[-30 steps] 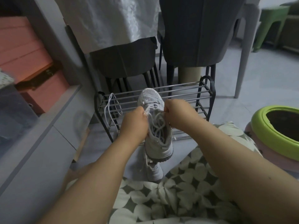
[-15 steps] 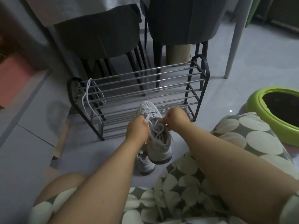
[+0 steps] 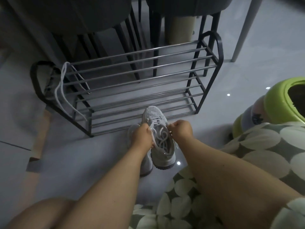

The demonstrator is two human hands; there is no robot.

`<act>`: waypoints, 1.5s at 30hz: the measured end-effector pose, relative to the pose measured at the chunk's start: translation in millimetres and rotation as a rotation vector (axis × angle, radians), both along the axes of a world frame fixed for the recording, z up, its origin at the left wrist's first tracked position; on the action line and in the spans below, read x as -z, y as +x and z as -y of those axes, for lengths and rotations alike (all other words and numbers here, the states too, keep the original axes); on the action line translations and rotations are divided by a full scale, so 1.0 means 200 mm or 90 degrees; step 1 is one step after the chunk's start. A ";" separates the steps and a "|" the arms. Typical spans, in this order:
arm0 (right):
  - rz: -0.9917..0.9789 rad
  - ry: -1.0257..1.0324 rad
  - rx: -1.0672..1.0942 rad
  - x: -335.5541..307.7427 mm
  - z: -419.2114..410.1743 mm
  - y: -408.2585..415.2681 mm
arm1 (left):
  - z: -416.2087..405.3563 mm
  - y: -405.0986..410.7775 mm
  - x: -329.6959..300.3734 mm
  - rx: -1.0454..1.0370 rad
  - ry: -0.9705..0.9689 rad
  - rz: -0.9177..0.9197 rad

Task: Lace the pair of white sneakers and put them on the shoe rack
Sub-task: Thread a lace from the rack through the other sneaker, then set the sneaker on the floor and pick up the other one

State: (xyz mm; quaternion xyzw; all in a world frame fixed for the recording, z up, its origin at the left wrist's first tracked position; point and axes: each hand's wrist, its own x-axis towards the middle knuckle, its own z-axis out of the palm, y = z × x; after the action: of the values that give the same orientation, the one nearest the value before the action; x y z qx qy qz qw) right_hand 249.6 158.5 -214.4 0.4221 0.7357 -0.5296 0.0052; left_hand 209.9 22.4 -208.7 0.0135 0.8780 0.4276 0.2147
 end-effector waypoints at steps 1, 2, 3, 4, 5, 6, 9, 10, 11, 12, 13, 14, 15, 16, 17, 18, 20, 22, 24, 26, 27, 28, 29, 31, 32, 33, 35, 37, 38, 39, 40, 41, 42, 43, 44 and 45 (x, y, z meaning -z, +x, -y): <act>0.009 0.005 0.003 0.02 0.00 -0.01 | -0.01 -0.01 0.04 0.000 0.001 0.013; 0.019 0.009 0.002 0.04 0.00 -0.02 | -0.01 -0.03 0.08 0.001 0.001 0.024; 0.032 0.012 0.001 0.07 -0.01 -0.03 | -0.02 -0.04 0.11 0.001 -0.002 0.035; 0.044 0.016 -0.001 0.10 -0.02 -0.04 | -0.02 -0.05 0.15 0.004 -0.009 0.042; 0.056 0.021 -0.005 0.14 -0.02 -0.05 | -0.03 -0.06 0.19 0.004 -0.014 0.051; 0.070 0.026 -0.009 0.17 -0.03 -0.06 | -0.03 -0.06 0.22 0.005 -0.018 0.058; 0.092 0.034 -0.007 0.25 -0.04 -0.08 | -0.05 -0.09 0.30 0.013 -0.040 0.074; 0.098 0.039 -0.007 0.27 -0.04 -0.09 | -0.05 -0.10 0.33 0.021 -0.051 0.080; 0.106 0.046 -0.007 0.29 -0.04 -0.09 | -0.05 -0.11 0.37 0.033 -0.069 0.085; 0.115 0.052 -0.009 0.32 -0.04 -0.09 | -0.06 -0.11 0.39 0.046 -0.088 0.081; 0.122 0.056 -0.010 0.34 -0.04 -0.09 | -0.06 -0.12 0.42 0.052 -0.097 0.084; 0.128 0.054 -0.008 0.36 -0.05 -0.10 | -0.07 -0.13 0.45 0.057 -0.098 0.084; 0.133 0.049 -0.003 0.39 -0.05 -0.10 | -0.08 -0.13 0.48 0.058 -0.097 0.091; 0.139 0.046 0.002 0.41 -0.06 -0.10 | -0.09 -0.13 0.51 0.059 -0.099 0.097; 0.146 0.047 0.005 0.43 -0.07 -0.10 | -0.11 -0.13 0.53 0.052 -0.095 0.107; 0.155 0.050 0.005 0.44 -0.08 -0.10 | -0.11 -0.14 0.59 0.047 -0.093 0.116; 0.168 0.052 0.005 0.47 -0.09 -0.10 | -0.13 -0.15 0.66 0.047 -0.090 0.127; 0.172 0.050 0.006 0.49 -0.11 -0.09 | -0.14 -0.16 0.74 0.052 -0.090 0.142; 0.174 0.048 0.006 0.51 -0.12 -0.10 | -0.16 -0.16 0.76 0.058 -0.093 0.151; 0.180 0.048 0.006 0.53 -0.13 -0.11 | -0.18 -0.16 0.68 0.067 -0.100 0.147; 0.186 0.048 0.006 0.54 -0.14 -0.11 | -0.20 -0.15 0.65 0.074 -0.113 0.145; 0.193 0.050 0.005 0.54 -0.15 -0.11 | -0.21 -0.16 0.64 0.086 -0.127 0.133; 0.201 0.054 0.004 0.55 -0.15 -0.11 | -0.21 -0.15 0.64 0.096 -0.135 0.130; 0.218 0.059 0.004 0.56 -0.16 -0.11 | -0.23 -0.15 0.63 0.111 -0.128 0.133; 0.220 0.057 0.006 0.57 -0.16 -0.12 | -0.23 -0.15 0.64 0.114 -0.130 0.134; 0.218 0.050 0.010 0.58 -0.16 -0.12 | -0.23 -0.15 0.63 0.120 -0.143 0.134; 0.214 0.043 0.011 0.58 -0.16 -0.12 | -0.24 -0.15 0.60 0.135 -0.168 0.121; 0.210 0.040 0.009 0.58 -0.15 -0.12 | -0.24 -0.15 0.60 0.144 -0.184 0.109; 0.208 0.038 0.008 0.58 -0.15 -0.12 | -0.24 -0.15 0.60 0.150 -0.191 0.103; 0.208 0.036 0.009 0.58 -0.14 -0.11 | -0.24 -0.15 0.60 0.151 -0.197 0.101; 0.209 0.038 0.007 0.58 -0.13 -0.11 | -0.23 -0.14 0.60 0.150 -0.202 0.100; 0.211 0.045 0.004 0.58 -0.12 -0.11 | -0.23 -0.14 0.60 0.149 -0.204 0.102; 0.216 0.054 0.000 0.59 -0.11 -0.11 | -0.22 -0.14 0.60 0.149 -0.206 0.099; 0.219 0.059 -0.002 0.59 -0.11 -0.10 | -0.22 -0.14 0.59 0.146 -0.210 0.097; 0.221 0.062 -0.001 0.58 -0.11 -0.11 | -0.22 -0.14 0.59 0.146 -0.212 0.095; 0.221 0.061 0.002 0.59 -0.11 -0.11 | -0.22 -0.14 0.59 0.146 -0.211 0.097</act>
State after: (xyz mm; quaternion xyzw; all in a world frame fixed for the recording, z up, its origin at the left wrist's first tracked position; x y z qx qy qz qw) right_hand 228.4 180.0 -331.6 0.5080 0.7477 -0.4129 0.1112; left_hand 182.7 66.2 -326.1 0.0455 0.9102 0.2495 0.3273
